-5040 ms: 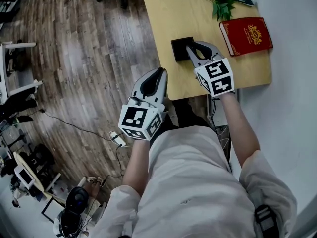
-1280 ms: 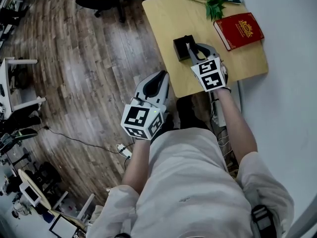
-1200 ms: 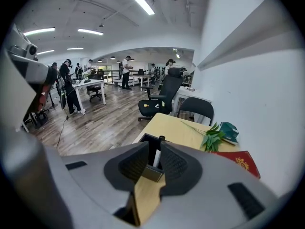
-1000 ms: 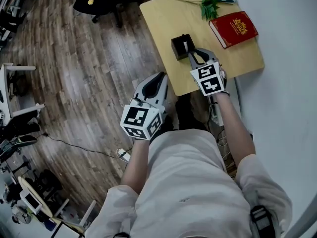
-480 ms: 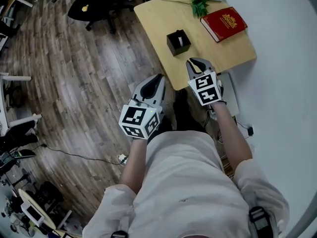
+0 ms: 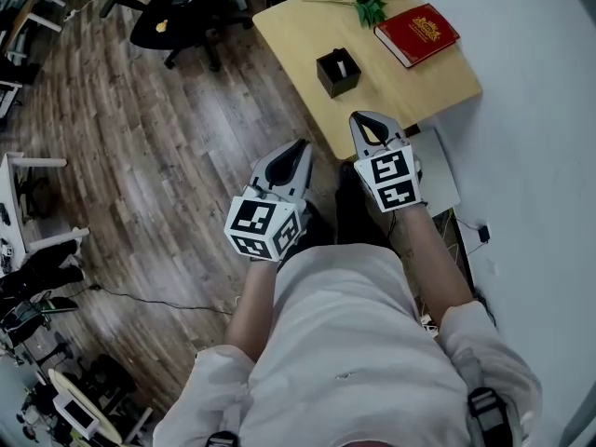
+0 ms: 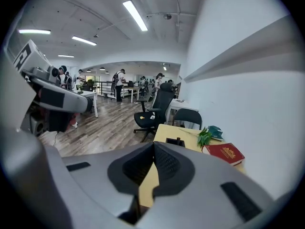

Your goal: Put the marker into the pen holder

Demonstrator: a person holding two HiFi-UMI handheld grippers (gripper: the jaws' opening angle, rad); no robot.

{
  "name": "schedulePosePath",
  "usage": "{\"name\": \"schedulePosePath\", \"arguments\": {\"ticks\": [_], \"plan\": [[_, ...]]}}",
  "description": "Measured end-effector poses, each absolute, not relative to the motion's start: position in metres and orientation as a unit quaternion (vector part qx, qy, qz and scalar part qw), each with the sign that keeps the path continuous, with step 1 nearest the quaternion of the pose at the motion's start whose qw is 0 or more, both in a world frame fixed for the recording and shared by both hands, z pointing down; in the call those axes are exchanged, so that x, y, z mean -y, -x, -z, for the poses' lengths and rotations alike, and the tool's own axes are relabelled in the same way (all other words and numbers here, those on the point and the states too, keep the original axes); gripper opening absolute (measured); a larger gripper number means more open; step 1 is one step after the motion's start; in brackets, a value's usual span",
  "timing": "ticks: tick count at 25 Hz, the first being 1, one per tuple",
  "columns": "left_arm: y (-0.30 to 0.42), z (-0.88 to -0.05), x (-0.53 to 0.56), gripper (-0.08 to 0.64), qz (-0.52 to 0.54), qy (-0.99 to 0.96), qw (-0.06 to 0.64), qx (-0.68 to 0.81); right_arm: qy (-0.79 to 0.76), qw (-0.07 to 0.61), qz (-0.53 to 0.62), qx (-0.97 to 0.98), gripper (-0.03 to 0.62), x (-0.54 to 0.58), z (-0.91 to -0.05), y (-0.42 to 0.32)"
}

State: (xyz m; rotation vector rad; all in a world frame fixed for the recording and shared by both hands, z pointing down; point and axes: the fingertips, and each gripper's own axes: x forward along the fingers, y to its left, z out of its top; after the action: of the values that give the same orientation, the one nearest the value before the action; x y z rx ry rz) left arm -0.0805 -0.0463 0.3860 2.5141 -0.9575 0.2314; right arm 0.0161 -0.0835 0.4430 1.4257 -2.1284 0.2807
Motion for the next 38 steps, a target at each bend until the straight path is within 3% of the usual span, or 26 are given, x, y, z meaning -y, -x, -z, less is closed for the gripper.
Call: {"name": "schedulePosePath", "arguments": {"ticks": [26, 38], "plan": [[0.096, -0.359, 0.042, 0.028, -0.064, -0.919, 0.186, 0.343, -0.530, 0.115, -0.061, 0.838, -0.002, 0.045, -0.334, 0.023], [0.089, -0.354, 0.049, 0.028, -0.063, -0.920, 0.181, 0.343, -0.522, 0.103, -0.073, 0.843, -0.002, 0.044, -0.330, 0.021]]}}
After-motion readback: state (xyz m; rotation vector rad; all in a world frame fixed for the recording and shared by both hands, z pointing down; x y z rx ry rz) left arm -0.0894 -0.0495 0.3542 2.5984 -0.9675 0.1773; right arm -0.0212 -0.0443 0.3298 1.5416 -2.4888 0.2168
